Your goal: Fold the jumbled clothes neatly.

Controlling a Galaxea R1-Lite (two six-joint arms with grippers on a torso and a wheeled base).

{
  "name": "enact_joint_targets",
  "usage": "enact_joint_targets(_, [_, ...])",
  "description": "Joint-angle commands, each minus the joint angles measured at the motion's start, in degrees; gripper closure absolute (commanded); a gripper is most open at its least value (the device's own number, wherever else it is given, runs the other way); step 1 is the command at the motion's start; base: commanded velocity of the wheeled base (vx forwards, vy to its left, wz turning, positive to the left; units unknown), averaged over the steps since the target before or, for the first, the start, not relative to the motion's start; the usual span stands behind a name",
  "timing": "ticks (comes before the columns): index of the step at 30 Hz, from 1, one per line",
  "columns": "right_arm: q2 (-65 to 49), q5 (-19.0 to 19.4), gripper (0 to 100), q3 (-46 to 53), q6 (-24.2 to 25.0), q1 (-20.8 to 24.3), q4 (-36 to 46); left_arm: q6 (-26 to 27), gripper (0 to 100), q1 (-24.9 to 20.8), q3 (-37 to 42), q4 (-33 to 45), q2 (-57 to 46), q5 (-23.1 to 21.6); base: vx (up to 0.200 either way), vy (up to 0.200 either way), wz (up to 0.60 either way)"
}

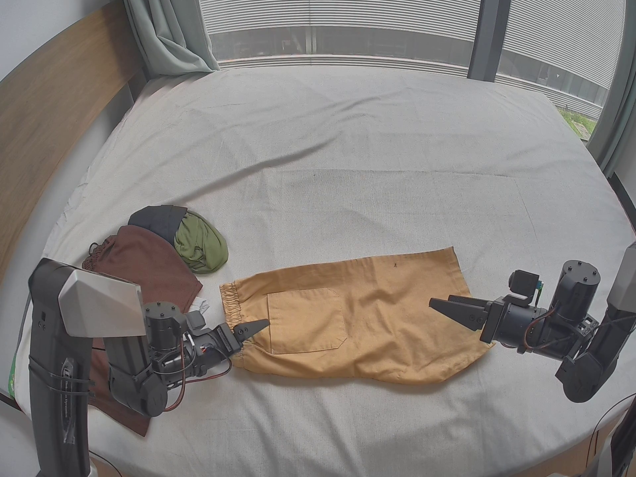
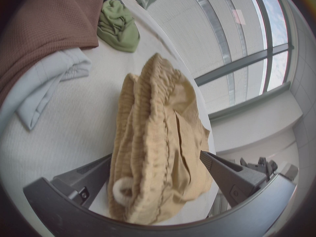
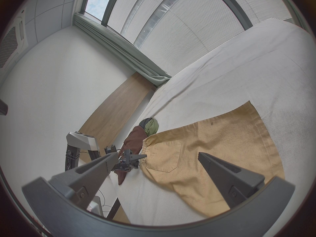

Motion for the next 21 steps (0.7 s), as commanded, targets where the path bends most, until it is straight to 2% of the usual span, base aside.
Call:
enact_joint_targets(1, [0.40,0.02,0,0.01,0.01,-0.03,-0.03,-3.67,0,-1.14,-3.86,-0.14,-0.14,4.32,0.000,0.000,0.00])
enact_joint_targets(21, [0.84,0.02,0,-0.08,0.01,0.06,-0.03,-3.84,0,-1.58,-2.63,-0.14,0.56,4.76,0.000,0.000,0.00])
